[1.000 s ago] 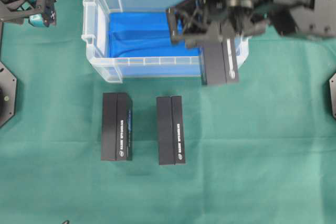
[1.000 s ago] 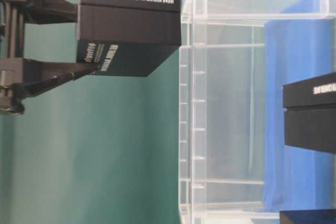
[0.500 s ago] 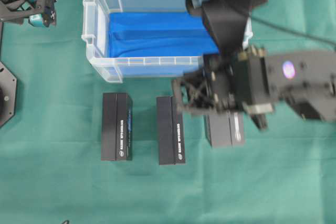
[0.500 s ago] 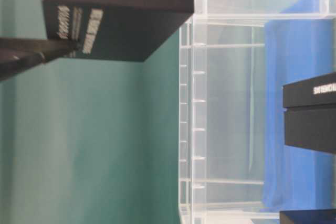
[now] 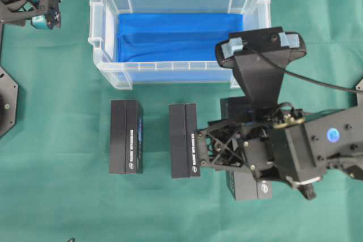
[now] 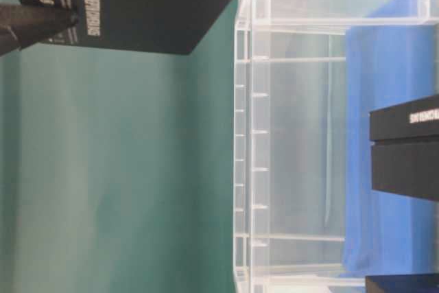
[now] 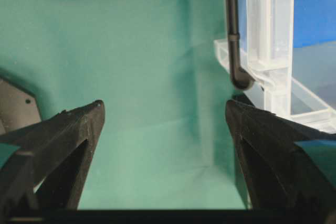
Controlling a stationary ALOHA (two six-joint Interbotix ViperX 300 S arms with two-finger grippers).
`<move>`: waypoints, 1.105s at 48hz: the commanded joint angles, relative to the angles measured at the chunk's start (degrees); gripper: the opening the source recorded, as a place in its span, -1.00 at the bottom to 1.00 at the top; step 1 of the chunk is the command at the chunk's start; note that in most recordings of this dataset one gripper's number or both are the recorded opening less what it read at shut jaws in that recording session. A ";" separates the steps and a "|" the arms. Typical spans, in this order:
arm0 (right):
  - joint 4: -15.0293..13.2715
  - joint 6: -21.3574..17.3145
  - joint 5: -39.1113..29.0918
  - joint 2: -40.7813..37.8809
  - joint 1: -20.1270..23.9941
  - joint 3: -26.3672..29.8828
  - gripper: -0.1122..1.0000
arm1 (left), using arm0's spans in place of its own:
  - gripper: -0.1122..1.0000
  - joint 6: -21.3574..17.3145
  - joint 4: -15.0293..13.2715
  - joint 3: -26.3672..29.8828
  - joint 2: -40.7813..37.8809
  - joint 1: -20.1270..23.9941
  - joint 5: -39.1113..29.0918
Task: Take out the box from the case.
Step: 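Carry the box pair forward and lower it onto the table right of the middle pair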
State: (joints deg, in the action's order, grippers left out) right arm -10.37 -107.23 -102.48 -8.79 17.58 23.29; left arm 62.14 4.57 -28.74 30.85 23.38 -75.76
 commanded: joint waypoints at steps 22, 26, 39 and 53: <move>0.00 -0.79 8.53 1.23 -0.35 -11.69 0.38 | 0.89 0.09 -0.09 0.88 0.35 -0.09 0.18; 0.00 -0.88 11.87 1.32 -0.70 -15.03 0.38 | 0.89 0.09 -0.09 0.97 0.26 -0.09 0.18; 0.26 -3.34 21.18 1.41 -2.29 -26.19 0.38 | 0.89 0.00 -0.09 0.97 0.18 -0.09 0.09; 2.02 -6.94 35.86 1.41 -2.64 -34.28 0.38 | 0.89 -0.35 -0.09 1.05 -0.09 -0.18 0.88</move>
State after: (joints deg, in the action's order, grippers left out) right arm -8.44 -113.99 -68.82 -8.88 15.21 -10.72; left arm 61.96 4.57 -28.74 30.59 23.38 -75.41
